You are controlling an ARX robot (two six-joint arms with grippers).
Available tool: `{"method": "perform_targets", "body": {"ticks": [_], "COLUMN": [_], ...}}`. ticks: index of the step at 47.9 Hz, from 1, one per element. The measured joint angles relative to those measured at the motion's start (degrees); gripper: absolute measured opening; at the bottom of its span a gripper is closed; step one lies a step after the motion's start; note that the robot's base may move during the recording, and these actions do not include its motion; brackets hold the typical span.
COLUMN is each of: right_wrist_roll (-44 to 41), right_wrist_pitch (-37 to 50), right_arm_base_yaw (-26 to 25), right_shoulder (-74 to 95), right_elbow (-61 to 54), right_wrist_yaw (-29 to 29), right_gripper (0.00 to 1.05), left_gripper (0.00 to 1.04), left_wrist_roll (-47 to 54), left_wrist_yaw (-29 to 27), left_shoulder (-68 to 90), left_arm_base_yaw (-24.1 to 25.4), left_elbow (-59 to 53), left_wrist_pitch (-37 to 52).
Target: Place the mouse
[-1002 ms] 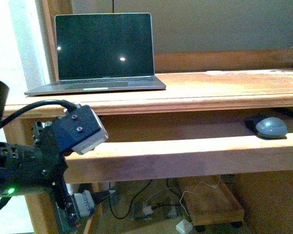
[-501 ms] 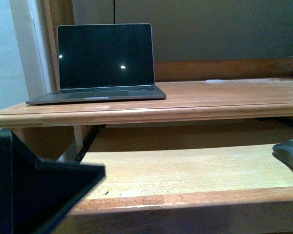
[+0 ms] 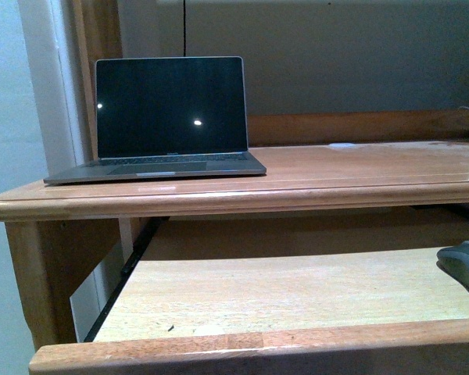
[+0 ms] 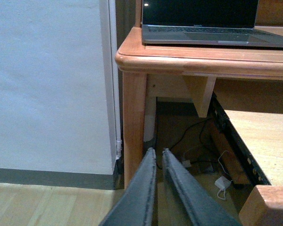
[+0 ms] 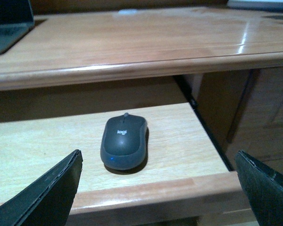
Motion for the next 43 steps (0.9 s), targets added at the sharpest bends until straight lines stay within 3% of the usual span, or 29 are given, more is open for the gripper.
{"method": "perform_targets", "body": {"ticks": [1, 8, 13, 15, 18, 43], "right_wrist_roll": [-0.96, -5.99, -8.20, -9.53, -10.86, -8.72], "right_wrist_pitch": [0.20, -1.79, -3.23, -3.19, -4.07, -8.83], "right_arm_base_yaw": [0.50, 2.86, 2.91, 2.69, 2.16, 0.70], "right_shoulder": [3.45, 19.17, 26.08, 28.15, 30.21, 39.74], "right_elbow": [1.95, 11.52, 16.98, 18.16, 19.32, 25.22], "right_wrist_yaw": [-0.46, -0.90, 1.90, 3.23, 4.79, 5.49], "right_gripper": [0.97, 0.97, 0.97, 0.97, 0.97, 0.97], "left_gripper": [0.02, 0.03, 0.03, 0.03, 0.03, 0.03], "left_wrist_roll": [-0.02, 0.24, 0.26, 0.31, 0.31, 0.33], "left_wrist_yaw": [0.57, 3.13, 5.05, 9.03, 9.77, 10.36], "left_shoulder": [-0.94, -6.34, -10.10, -11.72, -14.05, -26.23], "left_arm_base_yaw": [0.52, 3.17, 4.87, 7.50, 10.03, 10.40], "left_elbow": [-0.57, -3.06, -4.44, -4.92, -5.53, -8.17], "left_wrist_pitch": [-0.42, -3.37, -5.75, -6.95, -8.63, -17.35]}}
